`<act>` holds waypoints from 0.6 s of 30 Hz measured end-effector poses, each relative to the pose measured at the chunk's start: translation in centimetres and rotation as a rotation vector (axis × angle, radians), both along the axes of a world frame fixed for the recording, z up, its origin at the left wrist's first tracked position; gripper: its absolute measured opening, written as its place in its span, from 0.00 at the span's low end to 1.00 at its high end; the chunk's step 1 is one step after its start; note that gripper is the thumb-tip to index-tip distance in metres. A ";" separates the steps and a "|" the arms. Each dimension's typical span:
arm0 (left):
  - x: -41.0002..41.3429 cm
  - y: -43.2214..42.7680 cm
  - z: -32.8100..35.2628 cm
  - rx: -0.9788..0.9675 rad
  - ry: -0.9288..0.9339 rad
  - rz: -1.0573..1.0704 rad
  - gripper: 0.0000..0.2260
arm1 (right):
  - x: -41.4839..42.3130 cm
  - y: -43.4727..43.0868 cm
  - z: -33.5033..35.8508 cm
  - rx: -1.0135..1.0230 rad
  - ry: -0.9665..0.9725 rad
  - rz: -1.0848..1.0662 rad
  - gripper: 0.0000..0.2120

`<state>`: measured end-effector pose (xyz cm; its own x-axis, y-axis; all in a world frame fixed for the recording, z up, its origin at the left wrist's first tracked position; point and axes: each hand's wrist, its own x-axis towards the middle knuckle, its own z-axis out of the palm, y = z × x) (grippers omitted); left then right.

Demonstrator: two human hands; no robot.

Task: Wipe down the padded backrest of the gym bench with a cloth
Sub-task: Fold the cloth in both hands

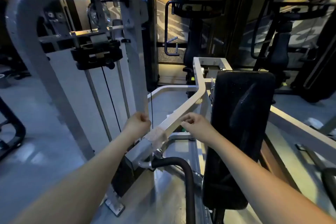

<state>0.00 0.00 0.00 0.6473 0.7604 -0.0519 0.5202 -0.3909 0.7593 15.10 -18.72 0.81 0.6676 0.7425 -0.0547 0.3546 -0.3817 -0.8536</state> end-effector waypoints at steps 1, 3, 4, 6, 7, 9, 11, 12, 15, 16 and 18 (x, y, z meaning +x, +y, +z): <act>0.0 0.2 -0.6 0.006 0.036 0.000 0.05 | -0.1 0.9 -0.9 -0.029 -0.015 0.011 0.03; 0.4 1.1 -2.2 0.026 0.079 0.022 0.06 | 0.1 2.9 -2.7 -0.070 -0.022 0.012 0.03; 0.7 1.7 -3.2 0.012 0.101 0.033 0.06 | 0.2 4.0 -3.8 -0.089 -0.006 0.025 0.04; 1.5 2.7 -4.8 -0.035 0.126 0.047 0.04 | 0.3 6.2 -4.9 -0.111 -0.009 0.039 0.07; 2.0 3.1 -5.5 -0.047 0.144 0.037 0.06 | 0.5 7.3 -5.5 -0.115 -0.018 0.058 0.07; 3.0 3.9 -7.0 -0.047 0.188 0.005 0.10 | 0.9 9.2 -6.5 -0.146 -0.062 0.095 0.08; 4.1 4.6 -8.5 -0.048 0.228 -0.010 0.11 | 1.8 11.1 -7.7 -0.188 -0.115 0.124 0.12; 4.6 4.9 -9.2 -0.042 0.246 -0.014 0.12 | 2.2 12.0 -8.2 -0.209 -0.130 0.137 0.13; 5.1 5.7 -10.9 -0.023 0.202 -0.034 0.12 | 3.4 14.2 -10.3 -0.280 -0.184 0.194 0.12; 5.1 6.0 -11.4 -0.022 0.173 -0.038 0.11 | 3.8 14.8 -11.0 -0.310 -0.190 0.208 0.12; 4.9 6.3 -11.8 -0.010 0.114 -0.036 0.10 | 4.1 15.6 -12.1 -0.326 -0.186 0.223 0.11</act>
